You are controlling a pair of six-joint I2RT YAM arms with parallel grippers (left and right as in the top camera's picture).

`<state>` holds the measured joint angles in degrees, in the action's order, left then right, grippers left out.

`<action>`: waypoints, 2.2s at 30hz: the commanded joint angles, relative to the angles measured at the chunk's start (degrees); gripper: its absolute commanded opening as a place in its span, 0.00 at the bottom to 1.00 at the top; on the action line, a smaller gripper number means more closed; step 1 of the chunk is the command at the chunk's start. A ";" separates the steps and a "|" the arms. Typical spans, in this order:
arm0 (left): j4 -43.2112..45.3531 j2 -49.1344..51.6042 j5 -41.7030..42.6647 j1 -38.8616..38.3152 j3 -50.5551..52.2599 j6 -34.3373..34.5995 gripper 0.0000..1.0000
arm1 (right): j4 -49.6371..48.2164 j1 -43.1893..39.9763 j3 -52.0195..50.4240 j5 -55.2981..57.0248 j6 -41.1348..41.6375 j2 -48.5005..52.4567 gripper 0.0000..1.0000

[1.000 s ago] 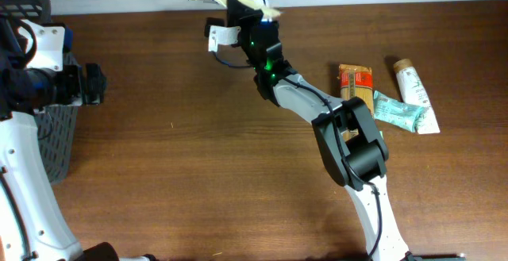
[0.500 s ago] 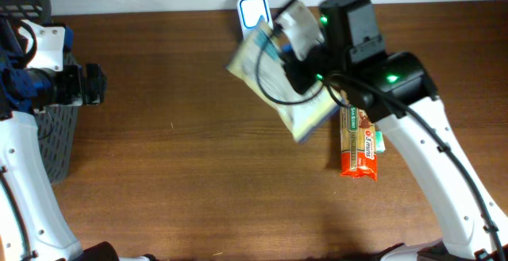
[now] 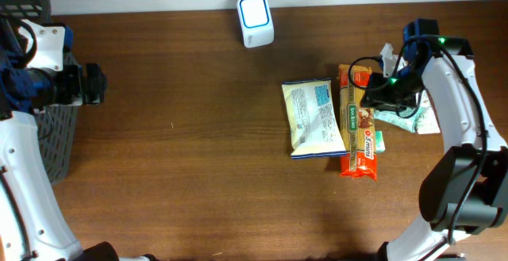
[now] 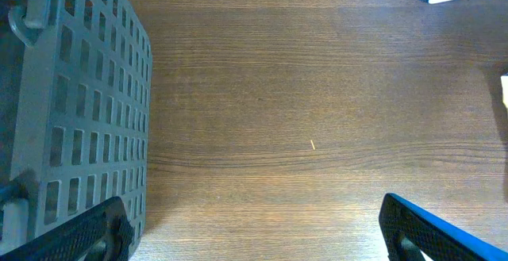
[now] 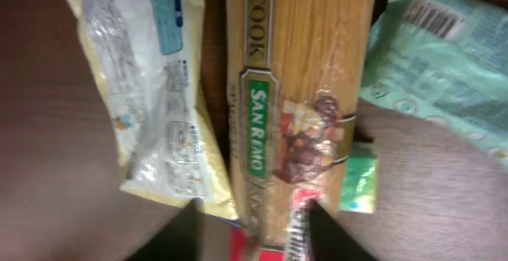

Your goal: Scan the item barcode

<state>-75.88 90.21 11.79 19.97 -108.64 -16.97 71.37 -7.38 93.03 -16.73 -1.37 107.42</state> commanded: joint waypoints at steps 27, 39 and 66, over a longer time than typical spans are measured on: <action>0.09 -0.20 0.46 0.20 -0.26 -0.70 0.99 | 0.15 15.23 6.12 9.40 0.39 -44.30 0.99; 0.09 -0.20 0.46 0.17 -0.26 -0.70 0.99 | -57.99 10.60 -56.15 10.95 -0.24 -74.82 0.99; 0.09 -0.20 0.46 0.17 -0.26 -0.70 0.99 | -67.30 10.73 -92.72 10.97 2.51 -107.21 0.99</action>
<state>-75.85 90.26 11.81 19.97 -108.64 -16.97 3.90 3.51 0.73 -5.43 0.62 0.67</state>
